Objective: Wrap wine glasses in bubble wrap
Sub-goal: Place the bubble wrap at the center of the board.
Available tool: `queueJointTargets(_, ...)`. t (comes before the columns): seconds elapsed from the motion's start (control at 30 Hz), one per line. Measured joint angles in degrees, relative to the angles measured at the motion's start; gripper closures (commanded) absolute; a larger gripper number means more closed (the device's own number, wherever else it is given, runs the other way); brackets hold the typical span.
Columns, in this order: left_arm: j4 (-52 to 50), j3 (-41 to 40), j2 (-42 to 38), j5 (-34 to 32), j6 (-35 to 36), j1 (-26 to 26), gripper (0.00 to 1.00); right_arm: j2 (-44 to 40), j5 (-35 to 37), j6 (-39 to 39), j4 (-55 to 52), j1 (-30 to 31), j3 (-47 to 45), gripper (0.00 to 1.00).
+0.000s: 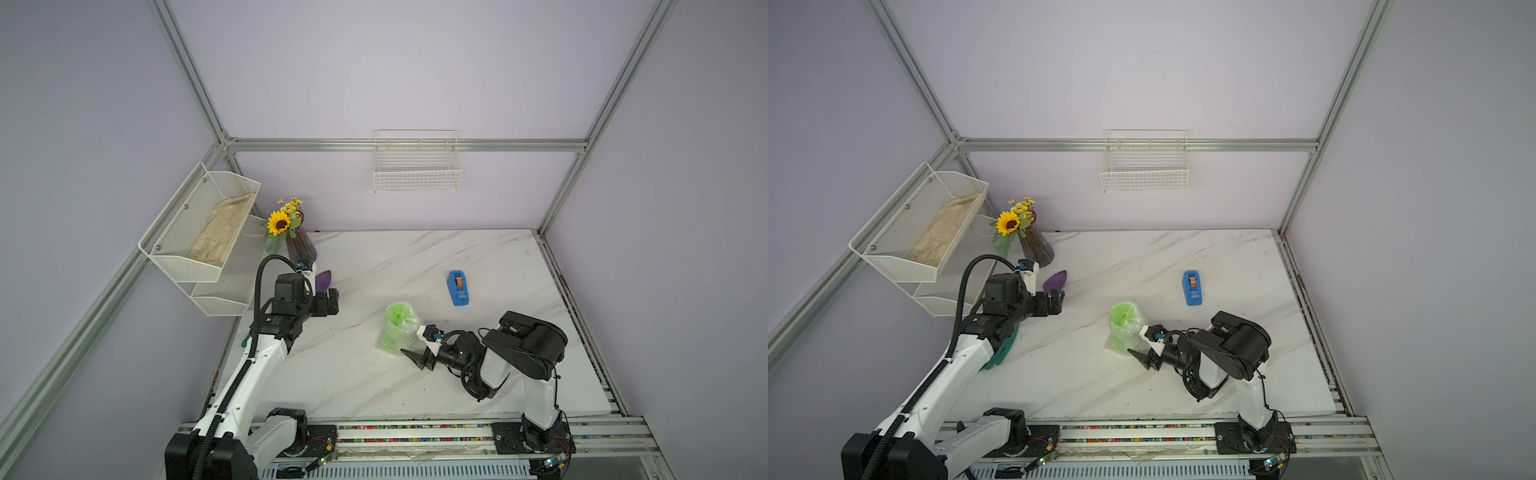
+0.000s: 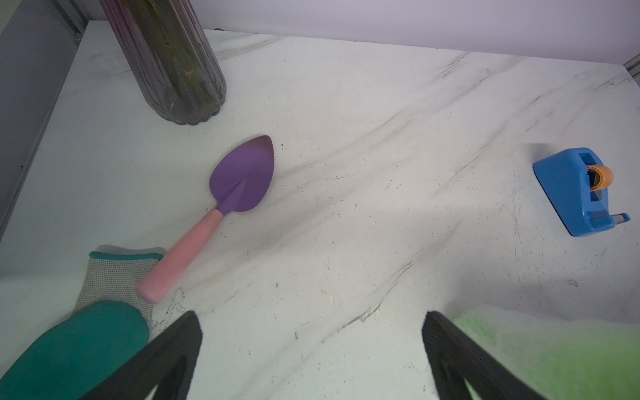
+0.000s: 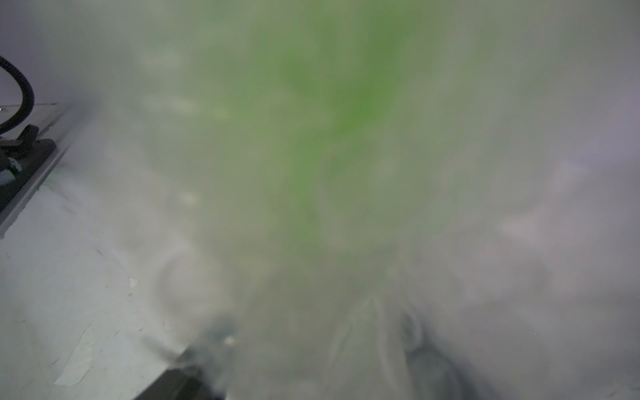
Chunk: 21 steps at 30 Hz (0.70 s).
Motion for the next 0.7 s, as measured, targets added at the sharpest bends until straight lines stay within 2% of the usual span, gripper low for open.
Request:
queueJointTargets(0.37,1.0,-0.1,0.7,-0.3,-0.1,0.0,0.00,-20.8,3.7,0.1,-3.3,0.0,-4.5,0.09)
queueJointTargets(0.47,1.6,-0.4,1.1,-1.0,-0.1,0.0,0.00,-29.7,5.4,0.5,-9.2,0.0,-5.9,0.08)
queueJointTargets(0.57,3.4,-2.1,1.4,-4.8,-0.5,0.0,0.00,-44.6,9.9,2.0,-21.5,-0.8,-5.3,0.04)
queueJointTargets(0.63,4.8,-3.6,2.1,-8.9,-0.5,0.0,0.00,-52.6,15.8,3.1,-28.7,-2.8,-3.3,0.03)
queueJointTargets(0.7,8.1,-6.1,3.2,-13.9,0.0,0.0,0.00,-56.4,21.9,4.4,-34.1,-7.9,-0.9,0.03)
